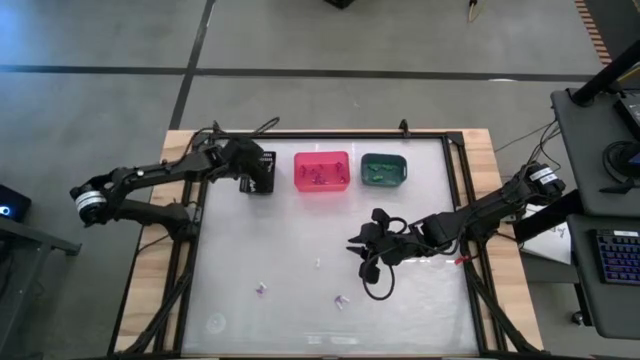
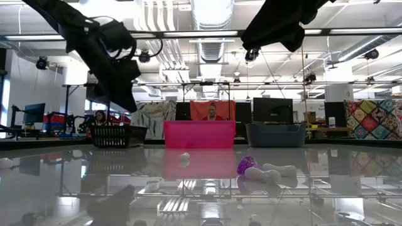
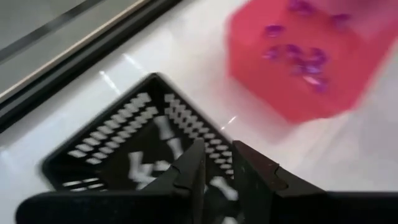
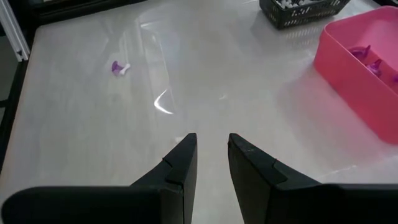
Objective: Sort Halloween decoration
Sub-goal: Put the purple hat toy into the pink bin
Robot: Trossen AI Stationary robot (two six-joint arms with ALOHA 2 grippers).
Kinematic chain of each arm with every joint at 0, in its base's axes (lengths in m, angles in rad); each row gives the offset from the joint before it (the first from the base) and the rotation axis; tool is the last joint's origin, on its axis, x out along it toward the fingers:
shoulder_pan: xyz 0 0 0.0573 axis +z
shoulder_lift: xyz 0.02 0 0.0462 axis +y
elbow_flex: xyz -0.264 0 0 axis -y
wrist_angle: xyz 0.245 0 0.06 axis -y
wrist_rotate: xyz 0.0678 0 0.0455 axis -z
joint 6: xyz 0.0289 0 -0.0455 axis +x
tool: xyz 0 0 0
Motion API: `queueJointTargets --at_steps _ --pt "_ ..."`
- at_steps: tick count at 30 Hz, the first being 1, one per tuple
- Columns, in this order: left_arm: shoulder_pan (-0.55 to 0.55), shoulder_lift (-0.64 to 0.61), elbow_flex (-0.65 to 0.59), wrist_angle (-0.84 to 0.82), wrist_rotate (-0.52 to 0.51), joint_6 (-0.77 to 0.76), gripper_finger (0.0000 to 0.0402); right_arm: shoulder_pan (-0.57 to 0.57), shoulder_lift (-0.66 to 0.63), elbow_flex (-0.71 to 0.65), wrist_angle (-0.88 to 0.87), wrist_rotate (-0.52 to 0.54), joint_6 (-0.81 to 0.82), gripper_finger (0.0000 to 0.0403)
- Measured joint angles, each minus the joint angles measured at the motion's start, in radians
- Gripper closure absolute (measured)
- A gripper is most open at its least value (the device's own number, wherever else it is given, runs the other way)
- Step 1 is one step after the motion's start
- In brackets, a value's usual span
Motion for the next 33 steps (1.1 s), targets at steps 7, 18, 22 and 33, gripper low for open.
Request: queueJointTargets --at_steps 7,18,22,33 --pt "-0.178 -0.040 -0.001 0.057 -0.003 -0.036 0.0338 0.000 0.000 0.000 0.005 0.002 0.049 0.0321" --pt "-0.510 -0.064 -0.038 0.276 -0.046 -0.122 0.0338 0.000 0.013 0.000 0.057 -0.072 0.115 0.0321" --pt "-0.651 -0.063 -0.049 0.301 -0.174 -0.178 0.0338 0.000 0.064 0.000 0.088 -0.152 0.048 0.0321" --pt "-0.949 -0.061 -0.046 0.346 -0.452 -0.225 0.0338 0.016 0.186 0.029 0.081 -0.286 -0.227 0.0321"
